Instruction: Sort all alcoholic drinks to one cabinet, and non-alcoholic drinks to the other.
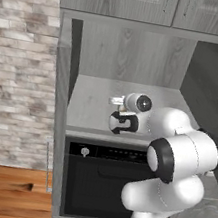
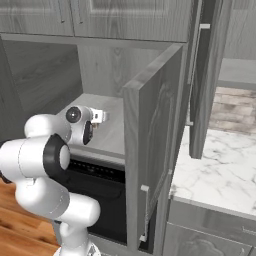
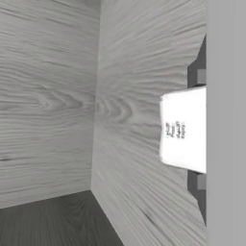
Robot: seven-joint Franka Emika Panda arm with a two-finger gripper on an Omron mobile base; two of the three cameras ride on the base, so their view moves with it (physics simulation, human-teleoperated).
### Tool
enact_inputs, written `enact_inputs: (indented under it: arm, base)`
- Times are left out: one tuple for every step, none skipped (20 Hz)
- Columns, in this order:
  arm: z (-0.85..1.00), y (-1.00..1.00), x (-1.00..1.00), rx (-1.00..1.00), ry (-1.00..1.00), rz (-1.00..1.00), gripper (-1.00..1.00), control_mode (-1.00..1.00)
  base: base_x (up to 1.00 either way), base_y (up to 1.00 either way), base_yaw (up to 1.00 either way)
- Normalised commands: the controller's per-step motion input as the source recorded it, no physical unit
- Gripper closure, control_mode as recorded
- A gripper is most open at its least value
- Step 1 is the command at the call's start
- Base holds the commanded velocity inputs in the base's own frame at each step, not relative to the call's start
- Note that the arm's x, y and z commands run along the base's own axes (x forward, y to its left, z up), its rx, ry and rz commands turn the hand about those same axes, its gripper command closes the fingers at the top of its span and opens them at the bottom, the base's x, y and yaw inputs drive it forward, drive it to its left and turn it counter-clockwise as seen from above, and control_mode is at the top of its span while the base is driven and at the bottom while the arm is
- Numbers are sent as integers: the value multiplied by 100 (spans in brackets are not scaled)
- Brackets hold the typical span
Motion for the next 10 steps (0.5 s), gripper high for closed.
enact_inputs:
  arm:
    - [-8,0,-1,0,0,-2,-100,-100]
    - [-8,0,-1,0,0,-2,-100,-100]
    - [-7,0,-1,0,0,-1,-100,-100]
    - [-7,0,-3,0,0,-1,-100,-100]
    - [-7,0,-3,0,0,-1,-100,-100]
    - [-6,0,-4,0,0,0,-100,-100]
    - [-5,0,-6,0,0,0,-100,-100]
    - [-4,0,-7,0,0,0,-100,-100]
    - [-3,0,-9,0,0,0,-100,-100]
    - [-3,0,-10,0,0,0,-100,-100]
  base:
    - [0,0,0]
    - [0,0,0]
    - [0,0,0]
    - [0,0,0]
    - [0,0,0]
    - [0,0,0]
    - [0,0,0]
    - [0,0,0]
    - [0,0,0]
    - [0,0,0]
